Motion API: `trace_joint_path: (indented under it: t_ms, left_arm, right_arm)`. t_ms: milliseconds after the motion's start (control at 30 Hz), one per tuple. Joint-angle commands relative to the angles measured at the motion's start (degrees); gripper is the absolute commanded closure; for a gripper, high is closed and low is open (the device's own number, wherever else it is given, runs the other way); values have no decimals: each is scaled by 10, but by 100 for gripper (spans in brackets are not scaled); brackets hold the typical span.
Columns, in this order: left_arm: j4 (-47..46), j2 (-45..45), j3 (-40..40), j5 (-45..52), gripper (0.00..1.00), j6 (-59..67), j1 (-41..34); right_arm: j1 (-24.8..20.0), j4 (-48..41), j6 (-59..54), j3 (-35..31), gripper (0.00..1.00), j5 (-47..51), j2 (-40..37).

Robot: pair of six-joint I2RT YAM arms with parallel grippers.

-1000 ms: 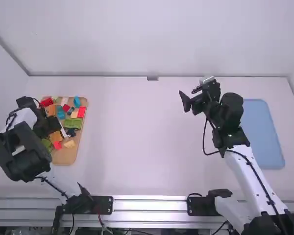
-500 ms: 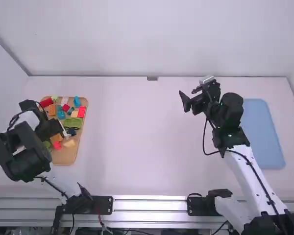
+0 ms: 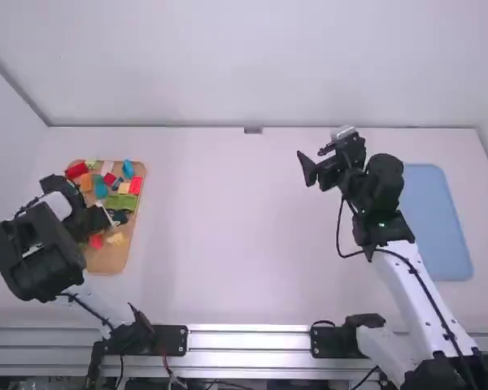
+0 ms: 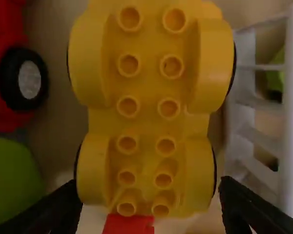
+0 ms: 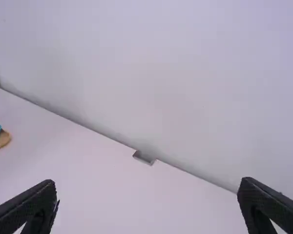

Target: Assemble lego blocks to make yellow taxi

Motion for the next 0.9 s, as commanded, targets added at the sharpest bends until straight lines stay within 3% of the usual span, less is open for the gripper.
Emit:
trace_joint_path:
  t_ms: [0,167,233,500,700,867]
  left_arm:
    - [10,5,-16,0,25,9,2]
    - [38,5,-25,0,27,26,3]
    - [42,5,-25,1,36,26,4]
    - [59,5,-19,0,49,28,3]
    - [-23,-45,45,2,60,-20,-6]
    - [-66,-125,62,8,63,-2,-50]
  right_arm:
    - [6,1,2,22,1,-1,3]
    - [5,1,2,22,1,-1,3]
    - [7,1,2,22,2,-1,3]
    - [6,3,2,22,2,-1,3]
    - [6,8,2,22,2,-2,3]
    - [6,5,2,22,1,-2,3]
